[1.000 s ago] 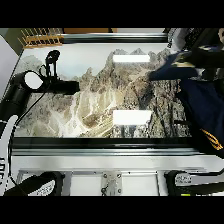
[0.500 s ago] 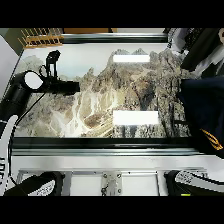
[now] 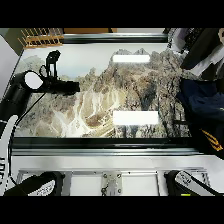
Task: Fold the clothes and pants, and hang the long-sleeved shirts on hangers.
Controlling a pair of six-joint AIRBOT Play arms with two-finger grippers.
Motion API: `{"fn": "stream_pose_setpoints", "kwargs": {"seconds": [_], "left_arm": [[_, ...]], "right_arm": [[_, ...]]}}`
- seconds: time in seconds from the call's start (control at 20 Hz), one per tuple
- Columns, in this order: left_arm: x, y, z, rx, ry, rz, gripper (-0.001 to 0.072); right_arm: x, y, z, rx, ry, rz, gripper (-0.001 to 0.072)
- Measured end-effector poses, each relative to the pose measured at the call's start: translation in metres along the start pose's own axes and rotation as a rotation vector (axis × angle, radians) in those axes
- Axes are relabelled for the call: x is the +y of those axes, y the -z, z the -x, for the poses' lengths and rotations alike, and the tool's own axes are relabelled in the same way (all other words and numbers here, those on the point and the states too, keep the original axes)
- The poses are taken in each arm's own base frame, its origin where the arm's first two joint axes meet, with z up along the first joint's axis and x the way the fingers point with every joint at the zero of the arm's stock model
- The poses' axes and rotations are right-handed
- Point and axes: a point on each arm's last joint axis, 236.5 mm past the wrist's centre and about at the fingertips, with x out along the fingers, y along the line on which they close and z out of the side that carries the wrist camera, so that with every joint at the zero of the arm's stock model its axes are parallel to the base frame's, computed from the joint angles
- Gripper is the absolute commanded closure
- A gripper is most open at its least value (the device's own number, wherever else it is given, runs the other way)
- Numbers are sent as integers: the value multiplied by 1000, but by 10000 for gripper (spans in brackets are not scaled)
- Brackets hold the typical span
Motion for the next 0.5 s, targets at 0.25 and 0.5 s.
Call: {"fn": "stream_pose_setpoints", "kwargs": {"seconds": [0.25,0.5], "left_arm": [[0,0,0,0,0,-1,699],[0,0,0,0,0,-1,699]], "right_arm": [[-29,40,-3,132,117,-1,50],[-32,32,31,3,141,60,50]]}}
